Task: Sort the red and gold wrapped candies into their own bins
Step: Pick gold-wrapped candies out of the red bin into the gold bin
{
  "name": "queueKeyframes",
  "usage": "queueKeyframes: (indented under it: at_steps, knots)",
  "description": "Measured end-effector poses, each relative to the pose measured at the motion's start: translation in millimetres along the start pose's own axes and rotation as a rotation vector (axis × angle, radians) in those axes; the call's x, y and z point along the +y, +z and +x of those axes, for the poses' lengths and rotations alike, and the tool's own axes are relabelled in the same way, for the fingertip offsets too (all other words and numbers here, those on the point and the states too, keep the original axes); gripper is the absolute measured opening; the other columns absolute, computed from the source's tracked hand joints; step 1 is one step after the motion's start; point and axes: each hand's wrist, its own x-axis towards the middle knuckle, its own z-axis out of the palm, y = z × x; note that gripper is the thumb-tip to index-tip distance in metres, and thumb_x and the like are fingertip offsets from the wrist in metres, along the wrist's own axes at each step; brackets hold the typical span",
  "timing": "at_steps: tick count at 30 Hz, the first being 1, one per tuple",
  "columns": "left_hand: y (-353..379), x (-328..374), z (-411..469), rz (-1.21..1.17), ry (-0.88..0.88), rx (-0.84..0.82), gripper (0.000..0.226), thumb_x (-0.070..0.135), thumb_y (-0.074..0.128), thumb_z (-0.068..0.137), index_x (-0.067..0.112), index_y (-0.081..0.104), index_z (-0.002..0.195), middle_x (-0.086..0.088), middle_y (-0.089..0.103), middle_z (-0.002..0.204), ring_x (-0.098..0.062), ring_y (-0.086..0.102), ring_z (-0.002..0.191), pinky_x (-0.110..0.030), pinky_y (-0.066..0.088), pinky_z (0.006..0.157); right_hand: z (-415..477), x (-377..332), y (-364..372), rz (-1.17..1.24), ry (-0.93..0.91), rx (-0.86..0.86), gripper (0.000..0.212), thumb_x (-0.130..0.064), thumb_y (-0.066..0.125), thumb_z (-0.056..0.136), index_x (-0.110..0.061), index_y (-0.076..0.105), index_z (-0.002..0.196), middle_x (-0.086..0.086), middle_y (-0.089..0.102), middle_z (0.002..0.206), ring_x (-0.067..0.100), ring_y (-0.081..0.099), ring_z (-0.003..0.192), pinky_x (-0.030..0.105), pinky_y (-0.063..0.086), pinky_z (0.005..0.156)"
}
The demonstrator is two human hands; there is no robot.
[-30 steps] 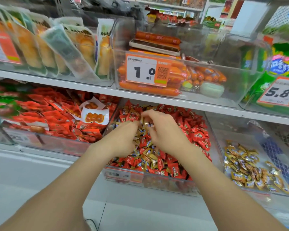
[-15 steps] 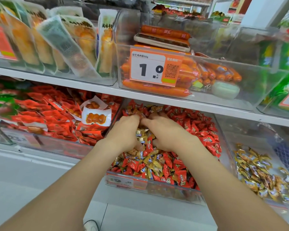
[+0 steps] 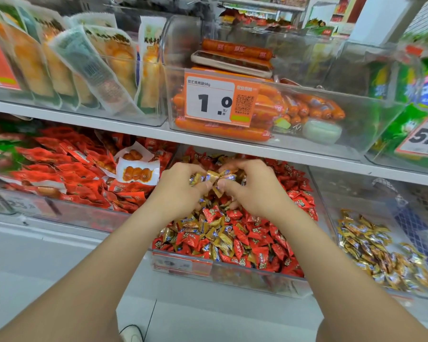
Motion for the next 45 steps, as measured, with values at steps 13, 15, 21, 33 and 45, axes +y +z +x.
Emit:
queueKeyframes:
  at_steps: [13, 15, 21, 33, 45]
  knots:
    - [0.8, 11.0, -27.8, 0.06, 0.002, 0.091, 0.045, 0.042, 0.061, 0.103, 0.023, 0.054, 0.144, -0.004, 0.072, 0.111, -0.013, 0.073, 0.068, -0.036, 0.059, 0.07, -39.2, -16.0, -18.5, 0.345, 0.196, 0.145, 0.022, -0.02, 0.074, 0.098, -0.017, 0.07, 0.12, 0.006, 0.073, 0.109, 0.028, 0.077, 0.062, 0.056, 0.064, 0.067]
    - [4.1, 18.7, -33.1, -0.046, -0.013, 0.068, 0.045, 0.041, 0.062, 0.103, 0.024, 0.054, 0.145, -0.002, 0.075, 0.099, -0.01, 0.07, 0.057, -0.033, 0.059, 0.063, -48.4, -16.2, -26.6, 0.466, 0.211, 0.139, 0.017, -0.015, 0.074, 0.098, -0.017, 0.072, 0.115, 0.01, 0.075, 0.104, 0.028, 0.078, 0.069, 0.047, 0.065, 0.062]
    - [22.2, 46.9, -48.3, -0.263, -0.02, -0.012, 0.039, 0.044, 0.063, 0.102, 0.03, 0.058, 0.138, 0.001, 0.077, 0.08, -0.008, 0.06, 0.054, -0.03, 0.047, 0.054, -77.6, 13.9, -71.2, 0.948, 0.334, 0.103, 0.02, -0.008, 0.067, 0.101, -0.005, 0.069, 0.12, 0.009, 0.072, 0.09, 0.016, 0.072, 0.072, 0.022, 0.05, 0.05]
    - [167.9, 172.4, -70.6, 0.052, 0.541, -0.328, 0.014, 0.031, 0.066, 0.1, 0.028, 0.068, 0.113, 0.01, 0.06, 0.077, -0.009, 0.056, 0.072, -0.029, 0.033, 0.067, -160.0, 180.1, -173.6, -0.121, 0.5, 0.347, 0.009, -0.021, 0.073, 0.094, -0.024, 0.072, 0.103, 0.003, 0.075, 0.089, 0.029, 0.074, 0.075, 0.05, 0.064, 0.074]
    - [214.6, 175.9, -52.4, 0.68, 0.92, -0.249, 0.02, 0.026, 0.062, 0.097, 0.029, 0.064, 0.116, 0.003, 0.065, 0.107, -0.026, 0.062, 0.103, -0.044, 0.053, 0.085, -180.9, 177.4, -189.2, -0.148, 0.326, 0.183, 0.026, -0.015, 0.06, 0.099, -0.028, 0.076, 0.115, -0.01, 0.078, 0.096, 0.009, 0.073, 0.087, 0.036, 0.061, 0.085]
